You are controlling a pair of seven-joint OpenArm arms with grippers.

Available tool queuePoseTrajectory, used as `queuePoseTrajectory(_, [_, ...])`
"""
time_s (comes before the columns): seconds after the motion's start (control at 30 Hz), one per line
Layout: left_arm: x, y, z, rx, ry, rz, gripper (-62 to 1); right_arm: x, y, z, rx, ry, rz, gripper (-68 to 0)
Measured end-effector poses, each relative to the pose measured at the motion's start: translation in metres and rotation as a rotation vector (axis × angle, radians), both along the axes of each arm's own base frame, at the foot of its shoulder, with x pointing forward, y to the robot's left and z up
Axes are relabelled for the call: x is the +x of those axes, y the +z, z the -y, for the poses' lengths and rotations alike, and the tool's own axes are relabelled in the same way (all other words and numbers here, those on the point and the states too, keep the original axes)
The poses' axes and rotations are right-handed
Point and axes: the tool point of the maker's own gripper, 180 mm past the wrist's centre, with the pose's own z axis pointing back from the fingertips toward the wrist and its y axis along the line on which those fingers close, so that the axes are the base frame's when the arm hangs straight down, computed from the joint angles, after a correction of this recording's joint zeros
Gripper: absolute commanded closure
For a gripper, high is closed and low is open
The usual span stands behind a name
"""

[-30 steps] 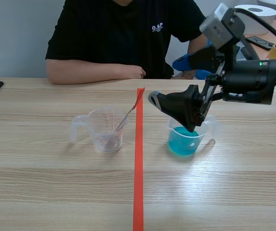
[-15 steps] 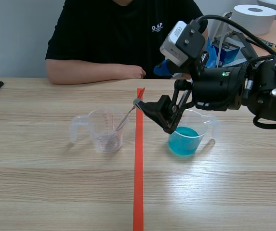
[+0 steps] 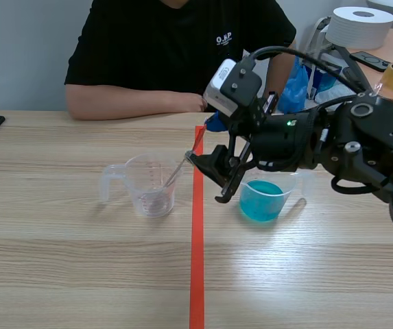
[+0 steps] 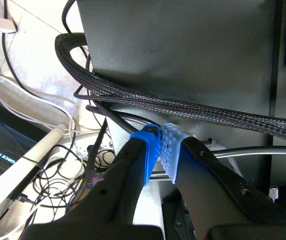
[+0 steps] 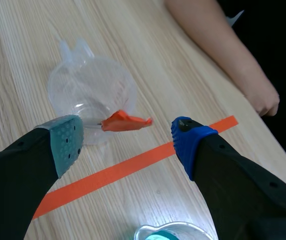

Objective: Do the redox reaction experiment.
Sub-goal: 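Lift the metal plate out of the left beaker, then move the plate over the blue solution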

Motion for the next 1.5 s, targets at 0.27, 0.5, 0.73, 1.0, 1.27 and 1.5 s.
queuePoseTrajectory(0.27, [0.0,0.0,0.0,0.0,0.0,0.0,-4.2,0.0,0.001,-0.004,0.032,0.008,0.006,-22.7])
queuePoseTrajectory(0.5, [0.0,0.0,0.0,0.0,0.0,0.0,-4.2,-0.001,0.005,-0.006,0.055,0.018,0.017,-6.5])
queuePoseTrajectory(0.73, [0.0,0.0,0.0,0.0,0.0,0.0,-4.2,-0.002,0.006,-0.006,0.058,0.02,0.019,-0.7])
queuePoseTrajectory(1.0, [0.0,0.0,0.0,0.0,0.0,0.0,-4.2,0.0,0.026,-0.012,0.133,0.047,0.076,-0.6])
queuePoseTrajectory(1.27, [0.0,0.0,0.0,0.0,0.0,0.0,-4.2,0.008,0.053,-0.017,0.193,0.083,0.091,-0.6])
queuePoseTrajectory(1.5, [0.0,0.0,0.0,0.0,0.0,0.0,-4.2,0.01,0.063,-0.019,0.22,0.077,0.071,-0.7])
